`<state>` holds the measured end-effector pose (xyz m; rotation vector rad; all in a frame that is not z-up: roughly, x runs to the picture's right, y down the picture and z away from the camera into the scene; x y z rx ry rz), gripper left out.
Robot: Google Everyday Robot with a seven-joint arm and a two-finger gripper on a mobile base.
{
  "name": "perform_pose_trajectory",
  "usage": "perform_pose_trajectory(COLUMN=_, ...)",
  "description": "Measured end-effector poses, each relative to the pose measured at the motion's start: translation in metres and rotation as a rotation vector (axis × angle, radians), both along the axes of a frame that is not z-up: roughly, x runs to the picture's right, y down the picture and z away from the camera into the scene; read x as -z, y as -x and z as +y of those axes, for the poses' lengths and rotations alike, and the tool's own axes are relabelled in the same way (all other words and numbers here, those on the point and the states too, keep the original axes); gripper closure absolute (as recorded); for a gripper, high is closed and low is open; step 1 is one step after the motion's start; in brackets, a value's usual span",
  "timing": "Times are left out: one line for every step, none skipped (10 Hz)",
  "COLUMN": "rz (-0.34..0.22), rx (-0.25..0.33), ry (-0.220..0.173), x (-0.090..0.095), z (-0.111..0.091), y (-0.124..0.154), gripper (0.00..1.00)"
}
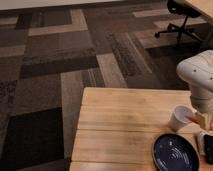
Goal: Place the pepper in the ceramic cup
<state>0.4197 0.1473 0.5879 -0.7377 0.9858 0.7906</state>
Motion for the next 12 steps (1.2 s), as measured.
perform_pose_trajectory(rz=-0.004, rx=0.010, ry=0.025, x=-0.006, z=-0.002, y=-0.001, gripper=1.00)
perform_pose_trajectory(rz=-0.016, rx=0.036, ry=0.056, x=-0.015, z=-0.007, y=0.001, gripper=1.00)
perform_pose_trajectory(rz=-0.035, rx=0.059, ry=0.079, x=-0.024, z=-0.013, y=0.006, gripper=1.00)
perform_pose_trajectory(rz=-0.067, rx=0.087, ry=0.101, x=-0.039, z=-0.021, y=0.016, gripper=1.00)
perform_pose_trajectory(rz=-0.086, rx=0.099, ry=0.105, x=-0.047, z=-0.025, y=0.022, gripper=1.00)
perform_pose_trajectory(rz=-0.082, rx=0.095, ry=0.105, x=-0.046, z=-0.024, y=0.020, gripper=0.96)
perform_pose_trajectory(rz=-0.085, rx=0.098, ry=0.105, x=-0.047, z=-0.025, y=0.022, gripper=0.82)
perform_pose_trajectory(rz=-0.082, rx=0.096, ry=0.105, x=-0.046, z=-0.024, y=0.020, gripper=0.63)
perform_pose_trajectory(rz=-0.084, rx=0.097, ry=0.105, x=-0.046, z=-0.024, y=0.021, gripper=0.53)
perform_pose_trajectory(rz=-0.084, rx=0.097, ry=0.104, x=-0.046, z=-0.025, y=0.021, gripper=0.36)
perform_pose_trajectory(rz=-0.083, rx=0.096, ry=0.104, x=-0.046, z=-0.024, y=0.020, gripper=0.25)
perform_pose_trajectory(rz=-0.084, rx=0.097, ry=0.103, x=-0.046, z=-0.024, y=0.021, gripper=0.20)
